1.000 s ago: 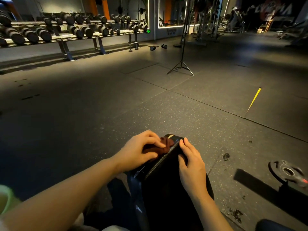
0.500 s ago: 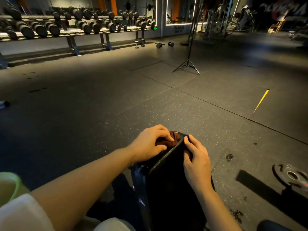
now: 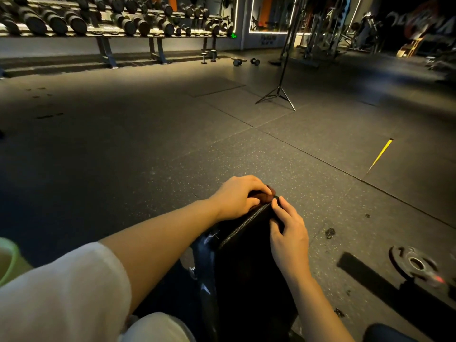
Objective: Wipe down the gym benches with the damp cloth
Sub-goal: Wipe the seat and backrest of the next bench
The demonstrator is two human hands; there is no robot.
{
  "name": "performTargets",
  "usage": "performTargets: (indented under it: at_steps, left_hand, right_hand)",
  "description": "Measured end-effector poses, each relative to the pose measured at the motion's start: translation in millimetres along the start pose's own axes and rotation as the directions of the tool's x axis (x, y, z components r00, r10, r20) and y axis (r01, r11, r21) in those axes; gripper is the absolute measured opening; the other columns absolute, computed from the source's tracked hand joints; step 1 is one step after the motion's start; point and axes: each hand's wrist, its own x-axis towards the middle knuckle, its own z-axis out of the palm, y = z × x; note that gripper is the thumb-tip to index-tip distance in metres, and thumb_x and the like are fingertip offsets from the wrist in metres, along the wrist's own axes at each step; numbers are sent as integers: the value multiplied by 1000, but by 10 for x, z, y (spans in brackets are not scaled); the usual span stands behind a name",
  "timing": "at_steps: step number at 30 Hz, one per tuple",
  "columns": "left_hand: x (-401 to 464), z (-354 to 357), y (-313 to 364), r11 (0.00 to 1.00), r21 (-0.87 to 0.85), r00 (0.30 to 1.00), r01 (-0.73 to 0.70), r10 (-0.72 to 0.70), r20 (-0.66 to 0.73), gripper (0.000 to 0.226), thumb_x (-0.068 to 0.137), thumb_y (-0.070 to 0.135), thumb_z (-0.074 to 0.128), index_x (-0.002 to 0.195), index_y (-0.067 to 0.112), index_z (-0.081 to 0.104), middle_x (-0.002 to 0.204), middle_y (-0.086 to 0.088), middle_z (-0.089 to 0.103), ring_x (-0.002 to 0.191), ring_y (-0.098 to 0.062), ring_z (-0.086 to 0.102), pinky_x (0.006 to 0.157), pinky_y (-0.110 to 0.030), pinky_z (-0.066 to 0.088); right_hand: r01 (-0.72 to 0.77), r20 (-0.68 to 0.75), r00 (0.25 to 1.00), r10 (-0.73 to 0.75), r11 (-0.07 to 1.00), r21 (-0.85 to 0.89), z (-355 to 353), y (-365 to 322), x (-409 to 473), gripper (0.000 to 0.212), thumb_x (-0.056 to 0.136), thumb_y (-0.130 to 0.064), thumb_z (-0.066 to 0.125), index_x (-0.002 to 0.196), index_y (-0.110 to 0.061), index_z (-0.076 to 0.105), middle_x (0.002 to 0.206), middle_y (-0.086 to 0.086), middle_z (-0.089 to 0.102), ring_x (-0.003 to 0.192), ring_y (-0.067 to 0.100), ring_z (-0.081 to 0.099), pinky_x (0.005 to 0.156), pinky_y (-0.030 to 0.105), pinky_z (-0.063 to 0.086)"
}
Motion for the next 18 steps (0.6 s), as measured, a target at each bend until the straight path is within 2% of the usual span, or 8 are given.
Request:
performTargets:
  at_steps: [3, 6, 9, 12, 15, 18]
  left_hand:
    - [-283, -80, -59, 998, -65, 1000, -3, 4, 27, 34, 92, 15, 60, 124, 28, 62, 134, 8, 52, 124, -7, 47, 111, -32, 34]
    - [-787, -222, -201, 987, -164, 996, 5, 9, 85, 35, 91, 14, 62, 118, 37, 62, 132, 17, 50, 124, 3, 44, 110, -27, 35]
    - [-1220, -307, -271, 979, -195, 994, 50, -30, 100, 37, 90, 16, 64, 119, 39, 61, 132, 21, 48, 125, 5, 43, 106, -23, 38]
    - [-1232, -266, -192, 981, -166, 995, 99, -97, 23, 38, 90, 18, 64, 122, 37, 60, 132, 18, 49, 123, 4, 44, 107, -24, 37]
    - [-1073, -167, -42, 976, -146, 981, 162, -175, -86, 36, 92, 16, 61, 125, 30, 61, 133, 9, 52, 124, -5, 46, 111, -33, 36]
    - [-1131, -135, 26, 969, -166, 973, 186, -204, -105, 34, 92, 15, 60, 122, 29, 61, 135, 9, 50, 126, -7, 45, 112, -35, 35]
  right_hand:
    - [10, 39, 999, -9, 999, -35, -54, -19, 10, 48, 90, -8, 54, 135, -23, 55, 147, -8, 45, 136, 12, 37, 114, 33, 28]
    - [1, 47, 999, 1, 998, -59, -87, -57, 2, 45, 91, -15, 59, 136, -20, 55, 148, -5, 43, 137, 14, 36, 114, 32, 26]
    - [66, -19, 998, -67, 997, -48, -9, -173, -126, 41, 90, -18, 63, 131, -21, 59, 145, -4, 45, 136, 14, 36, 112, 31, 26]
    - [164, -112, 980, -162, 986, 8, 163, -248, -274, 33, 90, -9, 61, 122, -16, 65, 135, -1, 55, 131, 15, 43, 112, 37, 33]
    - [197, -170, 967, -191, 980, 16, 218, -238, -284, 30, 89, -3, 60, 117, -10, 68, 131, 5, 59, 128, 21, 48, 110, 39, 36]
    - [201, -128, 971, -200, 980, -5, 181, -230, -267, 30, 90, -5, 60, 118, -10, 68, 132, 5, 59, 128, 20, 47, 110, 32, 32]
